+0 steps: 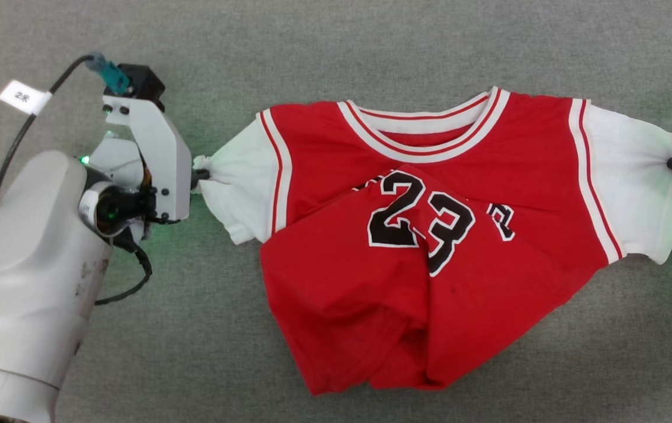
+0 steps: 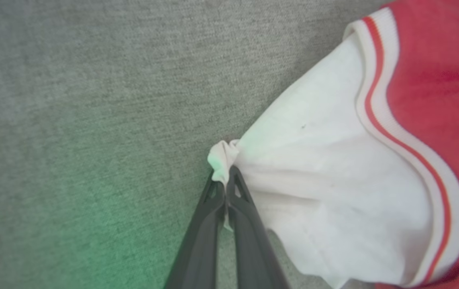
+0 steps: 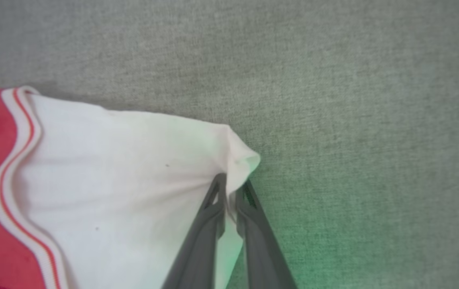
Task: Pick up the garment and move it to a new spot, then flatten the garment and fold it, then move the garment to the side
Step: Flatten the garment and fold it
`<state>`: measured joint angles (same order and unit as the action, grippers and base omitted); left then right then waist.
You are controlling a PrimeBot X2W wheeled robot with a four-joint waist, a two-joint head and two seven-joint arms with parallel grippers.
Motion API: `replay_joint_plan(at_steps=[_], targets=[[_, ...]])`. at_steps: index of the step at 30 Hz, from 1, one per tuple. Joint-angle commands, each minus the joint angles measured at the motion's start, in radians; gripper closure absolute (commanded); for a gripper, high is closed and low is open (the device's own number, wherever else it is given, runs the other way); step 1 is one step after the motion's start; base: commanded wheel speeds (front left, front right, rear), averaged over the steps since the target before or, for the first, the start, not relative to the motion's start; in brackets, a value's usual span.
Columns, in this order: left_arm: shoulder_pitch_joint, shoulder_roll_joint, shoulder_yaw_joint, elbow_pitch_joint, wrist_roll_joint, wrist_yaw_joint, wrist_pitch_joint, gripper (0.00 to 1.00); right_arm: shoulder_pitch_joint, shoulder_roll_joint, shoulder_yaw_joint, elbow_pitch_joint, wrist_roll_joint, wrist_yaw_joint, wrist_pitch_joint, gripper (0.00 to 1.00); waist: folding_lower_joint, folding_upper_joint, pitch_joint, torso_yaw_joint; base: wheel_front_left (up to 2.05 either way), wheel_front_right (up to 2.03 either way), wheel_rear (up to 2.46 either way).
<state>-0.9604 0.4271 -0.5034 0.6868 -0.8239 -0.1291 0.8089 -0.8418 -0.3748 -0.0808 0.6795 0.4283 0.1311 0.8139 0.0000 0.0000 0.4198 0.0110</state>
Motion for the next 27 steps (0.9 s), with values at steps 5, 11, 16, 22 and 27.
replay_joint_plan(at_steps=[5, 11, 16, 22, 27], targets=[[0.02, 0.007, -0.024, 0.054, -0.008, 0.002, -0.003, 1.0, -0.039, 0.01, 0.028, 0.035, 0.015, -0.001, -0.003, 1.0, 0.0, 0.0, -0.029, -0.005, 0.0, 0.0, 0.0], [-0.067, 0.012, -0.019, 0.05, -0.022, 0.0, -0.028, 1.0, -0.116, -0.004, 0.067, 0.007, 0.034, -0.001, -0.056, 1.0, 0.0, 0.0, -0.097, -0.004, 0.0, 0.0, 0.0], [-0.145, 0.018, -0.014, 0.036, -0.024, 0.0, -0.069, 1.0, -0.189, -0.02, 0.136, -0.026, 0.042, -0.001, -0.145, 1.0, 0.0, 0.0, -0.163, 0.002, 0.0, 0.0, 0.0], [-0.261, 0.015, -0.017, 0.048, -0.004, 0.0, -0.146, 1.0, -0.302, -0.028, 0.224, -0.036, 0.043, -0.001, -0.279, 1.0, 0.0, 0.0, -0.239, 0.012, 0.0, 0.0, 0.0], [-0.35, 0.004, -0.015, 0.075, 0.021, -0.001, -0.242, 1.0, -0.395, -0.024, 0.314, -0.014, 0.018, -0.001, -0.422, 1.0, 0.0, 0.0, -0.296, 0.017, 0.0, 0.0, 0.0]])
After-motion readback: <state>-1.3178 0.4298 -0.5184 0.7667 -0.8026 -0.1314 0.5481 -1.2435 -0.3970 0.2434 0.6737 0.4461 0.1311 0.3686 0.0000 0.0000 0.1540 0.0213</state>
